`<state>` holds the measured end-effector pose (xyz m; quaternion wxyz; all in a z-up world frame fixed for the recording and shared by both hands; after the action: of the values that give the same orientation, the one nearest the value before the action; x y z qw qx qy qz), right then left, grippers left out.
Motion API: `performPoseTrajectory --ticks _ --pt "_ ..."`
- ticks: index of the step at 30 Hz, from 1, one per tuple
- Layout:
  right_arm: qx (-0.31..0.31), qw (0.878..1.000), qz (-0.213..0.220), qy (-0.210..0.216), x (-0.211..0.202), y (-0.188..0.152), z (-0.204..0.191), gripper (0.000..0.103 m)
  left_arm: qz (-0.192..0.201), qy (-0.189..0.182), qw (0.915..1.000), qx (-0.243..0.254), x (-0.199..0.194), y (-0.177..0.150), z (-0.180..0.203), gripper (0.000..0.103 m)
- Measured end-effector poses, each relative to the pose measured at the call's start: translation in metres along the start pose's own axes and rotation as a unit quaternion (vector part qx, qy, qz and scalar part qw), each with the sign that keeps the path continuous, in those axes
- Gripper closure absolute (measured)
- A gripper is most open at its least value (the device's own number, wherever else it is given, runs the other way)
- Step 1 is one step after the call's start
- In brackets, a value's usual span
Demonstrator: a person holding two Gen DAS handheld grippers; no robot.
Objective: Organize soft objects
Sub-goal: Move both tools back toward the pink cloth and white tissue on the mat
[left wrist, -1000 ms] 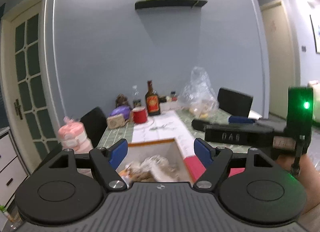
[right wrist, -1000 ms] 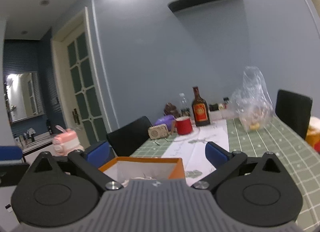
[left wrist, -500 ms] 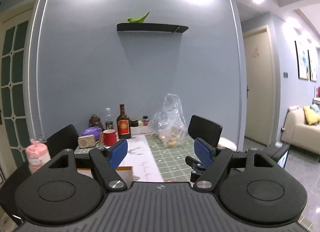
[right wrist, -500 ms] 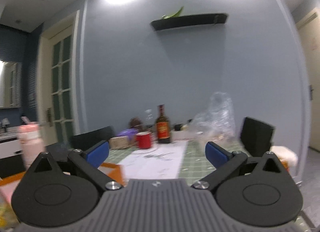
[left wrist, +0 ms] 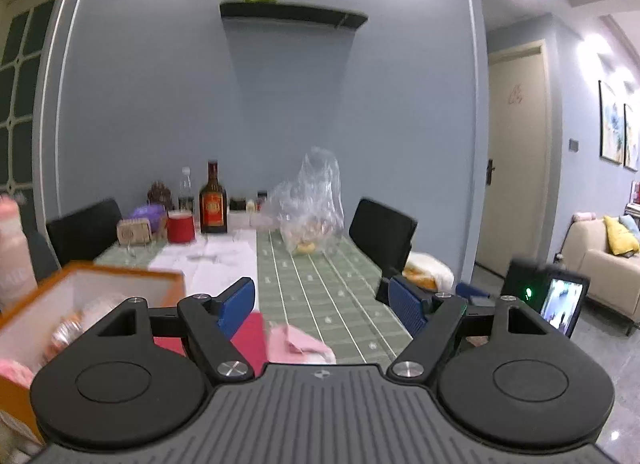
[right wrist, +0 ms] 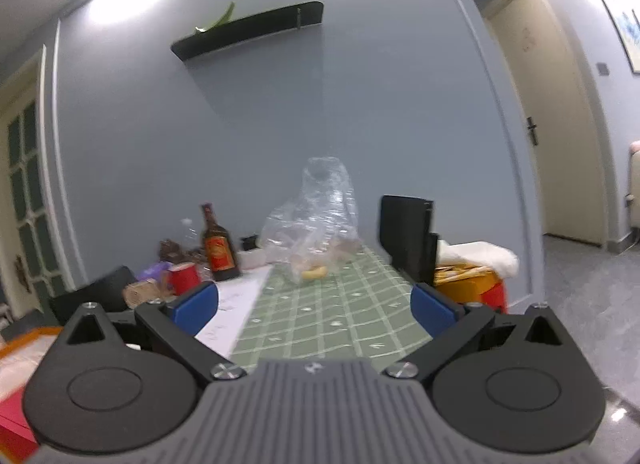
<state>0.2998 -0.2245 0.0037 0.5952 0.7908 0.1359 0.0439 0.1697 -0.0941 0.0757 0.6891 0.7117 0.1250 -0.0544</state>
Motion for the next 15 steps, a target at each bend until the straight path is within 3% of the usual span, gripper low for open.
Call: performPoseTrajectory --ticks 4,7,11,15 --pt "-0.019 1.0 -0.012 -0.021 -0.001 -0.011 0.005 0.003 0.016 -0.008 0.9997 -0.019 0.018 -0.012 0.022 0.014" --pt "-0.014 0.999 -0.022 -0.035 0.003 -0.019 0.013 0.003 0.016 0.018 0.9989 -0.041 0.036 -0.019 0.034 0.015" --pt "0.057 0.998 -0.036 -0.019 0.014 -0.04 0.031 0.003 0.024 0.032 0.9972 -0.062 0.054 -0.025 0.042 0.015" --pt "0.071 0.994 -0.066 -0.046 0.024 -0.059 0.054 0.003 0.037 0.071 0.9955 -0.051 0.065 -0.036 0.043 0.015"
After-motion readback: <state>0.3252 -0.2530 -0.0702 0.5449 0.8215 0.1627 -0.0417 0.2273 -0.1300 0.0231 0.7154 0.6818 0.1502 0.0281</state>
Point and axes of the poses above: each gripper's, at about its wrist camera, not at the fingertips, and x roughly the way its jaws point, z to its right, y to its top, the point moved 10 cm from there along x, roughly the way its jaws point, and after that the axes turned 13 degrees about y, right-handed, at the moved point
